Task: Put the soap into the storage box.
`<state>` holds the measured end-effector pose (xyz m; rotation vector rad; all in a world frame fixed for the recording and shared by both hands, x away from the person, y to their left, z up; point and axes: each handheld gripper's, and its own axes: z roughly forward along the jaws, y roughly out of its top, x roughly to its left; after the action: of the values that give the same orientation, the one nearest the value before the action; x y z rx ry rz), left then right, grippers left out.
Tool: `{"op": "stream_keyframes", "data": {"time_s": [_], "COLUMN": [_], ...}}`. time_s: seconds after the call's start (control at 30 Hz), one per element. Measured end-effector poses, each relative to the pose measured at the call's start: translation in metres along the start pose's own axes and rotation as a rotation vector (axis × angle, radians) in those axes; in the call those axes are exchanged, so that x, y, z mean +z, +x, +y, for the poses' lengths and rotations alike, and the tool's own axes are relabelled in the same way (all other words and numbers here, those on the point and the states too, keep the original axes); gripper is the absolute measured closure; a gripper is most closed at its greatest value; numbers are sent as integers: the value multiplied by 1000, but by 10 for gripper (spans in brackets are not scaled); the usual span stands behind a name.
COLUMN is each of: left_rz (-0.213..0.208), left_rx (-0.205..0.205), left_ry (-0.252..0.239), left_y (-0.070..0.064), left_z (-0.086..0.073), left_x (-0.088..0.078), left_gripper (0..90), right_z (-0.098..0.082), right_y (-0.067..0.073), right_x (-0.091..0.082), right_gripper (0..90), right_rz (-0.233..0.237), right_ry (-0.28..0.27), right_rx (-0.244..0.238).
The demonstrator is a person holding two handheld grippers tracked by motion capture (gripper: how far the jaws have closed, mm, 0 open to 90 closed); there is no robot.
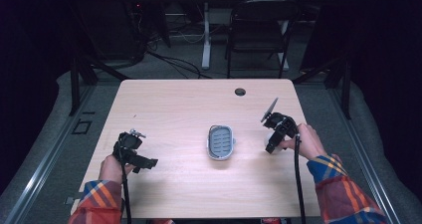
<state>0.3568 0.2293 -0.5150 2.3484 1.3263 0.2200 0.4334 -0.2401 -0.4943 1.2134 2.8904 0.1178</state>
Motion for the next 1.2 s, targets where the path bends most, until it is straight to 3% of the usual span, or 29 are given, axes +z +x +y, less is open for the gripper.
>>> {"op": "stream_keyframes", "data": {"time_s": [0.6,0.9,0.93,0.97,1.0,1.07,1.1,1.2], "left_rz": [-8,-7,-8,-8,-7,-7,-8,-8], "left_rx": [18,22,22,22,22,21,22,22], "left_ry": [6,5,5,4,4,4,4,5], "left_y": [-2,-3,-3,-3,-3,-3,-3,-3], "left_z": [7,6,6,6,5,5,5,5], "left_x": [4,2,2,2,2,2,2,2], "left_gripper": [0,0,0,0,0,0,0,0], "right_z": [17,25,26,30,29,31,32,37], "right_y": [7,13,13,12,16,16,17,20], "right_x": [-3,-10,-12,-17,-13,-16,-15,-18], "right_gripper": [240,240,240,240,240,240,240,240], "right_rz": [26,13,9,5,13,7,7,9], "right_ry": [-24,-42,-40,17,-67,-35,-55,-42], "right_rx": [-14,-32,-43,-82,-44,-54,-49,-62]}}
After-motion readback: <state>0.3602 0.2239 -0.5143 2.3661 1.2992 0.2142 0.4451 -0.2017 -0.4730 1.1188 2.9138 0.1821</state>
